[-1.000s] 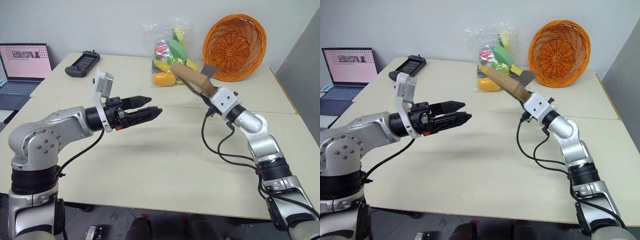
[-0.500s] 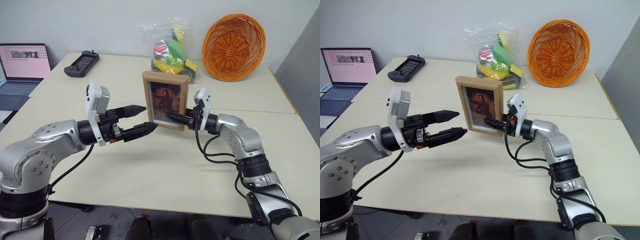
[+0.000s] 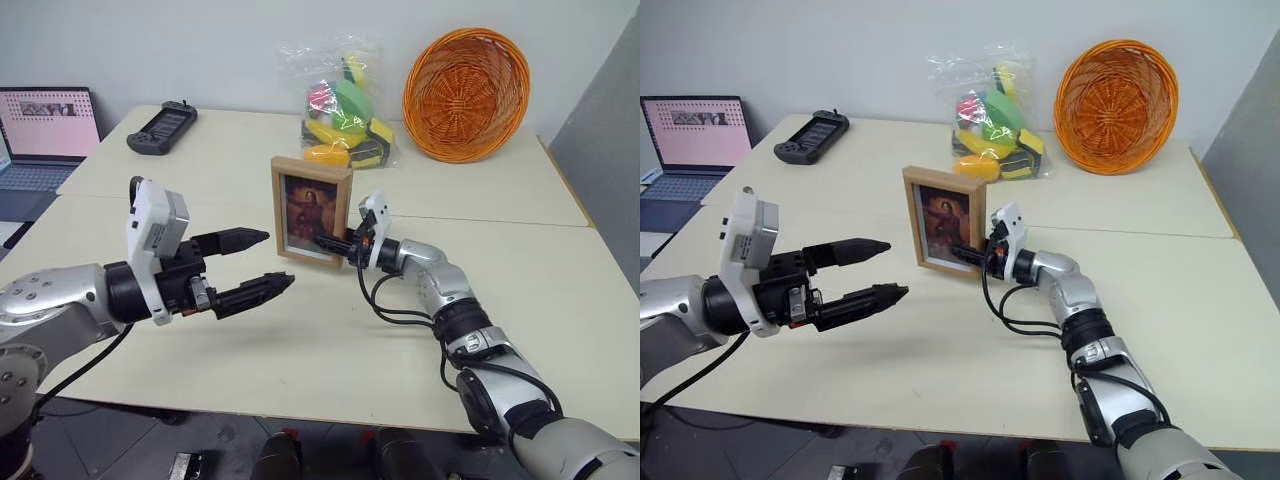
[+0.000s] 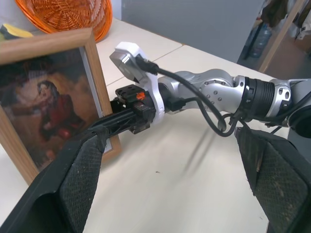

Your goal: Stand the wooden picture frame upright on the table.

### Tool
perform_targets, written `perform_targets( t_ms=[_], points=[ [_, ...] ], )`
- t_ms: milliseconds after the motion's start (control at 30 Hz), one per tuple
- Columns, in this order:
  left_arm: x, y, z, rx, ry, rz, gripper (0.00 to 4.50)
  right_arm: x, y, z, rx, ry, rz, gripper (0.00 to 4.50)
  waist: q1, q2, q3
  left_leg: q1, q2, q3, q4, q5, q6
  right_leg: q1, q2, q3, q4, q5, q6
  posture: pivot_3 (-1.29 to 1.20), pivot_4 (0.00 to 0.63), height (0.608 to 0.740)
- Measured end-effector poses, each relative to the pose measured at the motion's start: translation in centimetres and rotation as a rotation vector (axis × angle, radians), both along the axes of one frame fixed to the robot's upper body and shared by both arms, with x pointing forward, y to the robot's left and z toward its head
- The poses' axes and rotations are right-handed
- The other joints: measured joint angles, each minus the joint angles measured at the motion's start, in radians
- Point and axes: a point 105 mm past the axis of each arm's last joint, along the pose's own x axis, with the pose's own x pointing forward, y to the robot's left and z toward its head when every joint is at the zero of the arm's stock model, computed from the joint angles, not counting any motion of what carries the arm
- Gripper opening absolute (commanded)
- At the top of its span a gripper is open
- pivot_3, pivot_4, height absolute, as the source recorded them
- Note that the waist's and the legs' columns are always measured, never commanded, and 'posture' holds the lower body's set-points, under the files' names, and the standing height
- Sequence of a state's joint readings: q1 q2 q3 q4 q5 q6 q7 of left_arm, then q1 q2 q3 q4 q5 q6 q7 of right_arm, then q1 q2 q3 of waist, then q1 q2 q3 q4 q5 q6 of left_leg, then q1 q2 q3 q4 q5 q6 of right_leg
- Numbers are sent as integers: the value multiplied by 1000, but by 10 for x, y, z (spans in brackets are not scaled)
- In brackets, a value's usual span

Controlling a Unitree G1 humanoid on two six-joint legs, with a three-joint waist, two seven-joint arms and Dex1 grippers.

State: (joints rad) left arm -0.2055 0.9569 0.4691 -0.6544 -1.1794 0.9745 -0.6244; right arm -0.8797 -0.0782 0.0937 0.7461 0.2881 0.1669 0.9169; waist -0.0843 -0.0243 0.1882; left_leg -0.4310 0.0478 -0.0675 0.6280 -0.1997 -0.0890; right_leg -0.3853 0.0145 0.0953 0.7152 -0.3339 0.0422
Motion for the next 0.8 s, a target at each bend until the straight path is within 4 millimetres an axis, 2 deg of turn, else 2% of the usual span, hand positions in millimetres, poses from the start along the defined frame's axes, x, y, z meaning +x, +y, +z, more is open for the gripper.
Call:
perform_targets(
  t_ms=[333,467,567,800],
  points=[
    [7,3,-4,39,1,57,4500,0,-4,-17,-31,-3,13,1349,0,0,0,0,0,0,0,0,0,0,0,0,0,0,0,0,150,740],
    [12,15,-10,139,-16,115,4500,0,-8,-17,-33,-2,9,1349,0,0,0,0,0,0,0,0,0,0,0,0,0,0,0,0,150,740],
    [14,24,-15,144,0,139,4500,1,-13,-18,-30,1,3,1349,2,0,0,0,0,0,0,0,0,0,0,0,0,0,0,0,150,740],
    [14,32,-9,147,-29,172,4500,-2,-15,-20,-27,19,9,1349,2,0,0,0,0,0,0,0,0,0,0,0,0,0,0,0,150,740]
  ],
)
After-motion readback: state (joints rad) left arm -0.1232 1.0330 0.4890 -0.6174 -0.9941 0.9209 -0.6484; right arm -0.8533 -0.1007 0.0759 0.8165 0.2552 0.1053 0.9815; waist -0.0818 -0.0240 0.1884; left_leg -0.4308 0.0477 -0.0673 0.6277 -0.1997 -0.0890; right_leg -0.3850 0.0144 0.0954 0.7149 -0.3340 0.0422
